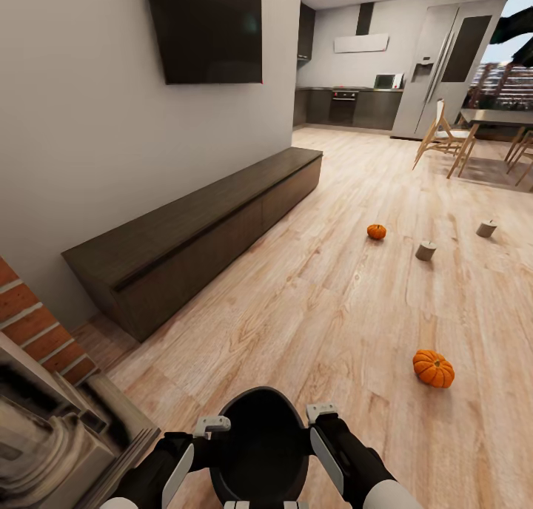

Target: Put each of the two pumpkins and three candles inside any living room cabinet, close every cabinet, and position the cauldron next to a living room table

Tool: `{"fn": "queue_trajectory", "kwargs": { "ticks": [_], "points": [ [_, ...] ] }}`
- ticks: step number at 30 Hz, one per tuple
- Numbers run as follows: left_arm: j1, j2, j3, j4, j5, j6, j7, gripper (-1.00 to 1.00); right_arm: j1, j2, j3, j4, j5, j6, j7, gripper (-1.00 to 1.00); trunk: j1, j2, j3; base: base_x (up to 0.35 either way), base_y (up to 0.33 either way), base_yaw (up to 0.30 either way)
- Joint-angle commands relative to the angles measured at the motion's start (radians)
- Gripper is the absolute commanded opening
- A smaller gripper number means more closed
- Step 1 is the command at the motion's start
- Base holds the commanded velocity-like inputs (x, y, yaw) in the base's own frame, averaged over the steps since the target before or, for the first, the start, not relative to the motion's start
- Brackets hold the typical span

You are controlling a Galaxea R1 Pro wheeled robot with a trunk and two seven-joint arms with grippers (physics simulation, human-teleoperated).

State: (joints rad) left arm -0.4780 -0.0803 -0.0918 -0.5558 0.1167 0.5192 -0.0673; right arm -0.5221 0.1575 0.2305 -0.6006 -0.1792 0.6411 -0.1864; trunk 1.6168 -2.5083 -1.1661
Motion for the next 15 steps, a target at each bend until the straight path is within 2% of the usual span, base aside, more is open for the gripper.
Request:
{"fn": "queue_trajectory", "kwargs": {
  "ticks": [1, 15],
  "points": [
    [-0.001, 0.001, -0.003, -0.003, 0.013, 0.005, 0.003, -1.0, 0.0, -0.001, 0.006, -0.001, 0.006, 0.006, -0.01, -1.0, 0.0, 0.0, -0.001, 0.0, 0.0, 0.0],
    [0.0, 0.001, -0.003, -0.004, 0.014, 0.005, 0.003, -1.0, 0.0, -0.001, 0.006, -0.001, 0.006, 0.006, -0.01, -1.0, 0.0, 0.0, -0.001, 0.0, -0.017, 0.0]
  ]
}}
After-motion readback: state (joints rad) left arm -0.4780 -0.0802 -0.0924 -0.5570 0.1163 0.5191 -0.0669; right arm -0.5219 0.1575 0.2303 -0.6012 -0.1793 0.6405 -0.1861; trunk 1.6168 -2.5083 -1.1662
